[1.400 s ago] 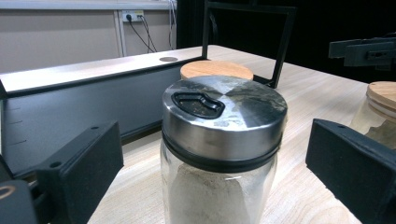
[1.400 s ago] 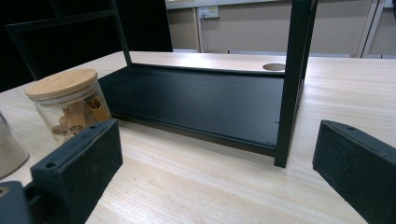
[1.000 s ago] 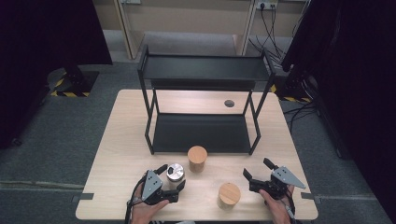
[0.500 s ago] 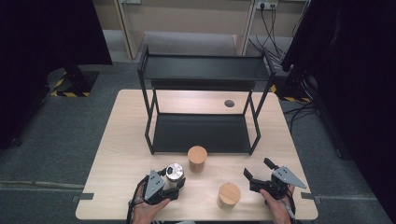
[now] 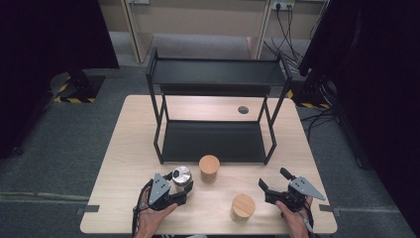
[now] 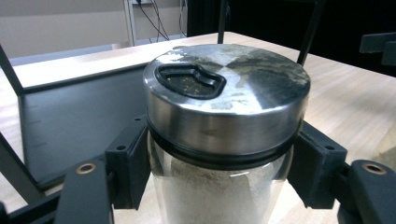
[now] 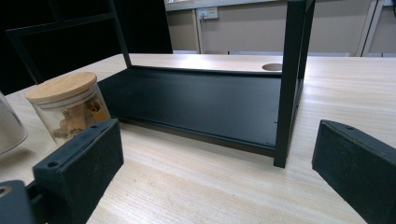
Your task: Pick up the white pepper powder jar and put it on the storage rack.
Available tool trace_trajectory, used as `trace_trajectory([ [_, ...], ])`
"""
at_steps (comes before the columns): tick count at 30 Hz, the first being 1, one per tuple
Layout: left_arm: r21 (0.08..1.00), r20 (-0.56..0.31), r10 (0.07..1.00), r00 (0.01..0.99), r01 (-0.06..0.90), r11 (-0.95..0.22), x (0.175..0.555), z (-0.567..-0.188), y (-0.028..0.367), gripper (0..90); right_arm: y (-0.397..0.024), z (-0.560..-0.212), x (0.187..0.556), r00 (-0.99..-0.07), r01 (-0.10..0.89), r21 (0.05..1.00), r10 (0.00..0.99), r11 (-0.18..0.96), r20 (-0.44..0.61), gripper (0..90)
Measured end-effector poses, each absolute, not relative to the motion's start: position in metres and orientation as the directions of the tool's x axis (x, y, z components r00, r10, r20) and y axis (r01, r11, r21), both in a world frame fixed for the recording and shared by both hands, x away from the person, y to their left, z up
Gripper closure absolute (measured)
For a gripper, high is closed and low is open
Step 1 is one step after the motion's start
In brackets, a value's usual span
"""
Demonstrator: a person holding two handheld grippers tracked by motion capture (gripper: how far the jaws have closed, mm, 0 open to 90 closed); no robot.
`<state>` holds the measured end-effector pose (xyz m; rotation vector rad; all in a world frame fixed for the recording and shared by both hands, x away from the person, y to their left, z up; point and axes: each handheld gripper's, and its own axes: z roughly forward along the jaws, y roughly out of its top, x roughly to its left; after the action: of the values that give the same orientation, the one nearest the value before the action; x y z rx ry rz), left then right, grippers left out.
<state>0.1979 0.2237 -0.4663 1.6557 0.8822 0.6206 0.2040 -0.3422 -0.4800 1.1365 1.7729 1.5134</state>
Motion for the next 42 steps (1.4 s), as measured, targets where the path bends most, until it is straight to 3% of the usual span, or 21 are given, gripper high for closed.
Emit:
trace_trajectory([
  [42,0.959,-0.026,0.865,0.502,0.258,-0.121,0.272,-0.436,0.204,30.7,-0.343,-0.481,0.205,-0.498,0.253,0.967,0.859,0.015,0.117,2.3],
])
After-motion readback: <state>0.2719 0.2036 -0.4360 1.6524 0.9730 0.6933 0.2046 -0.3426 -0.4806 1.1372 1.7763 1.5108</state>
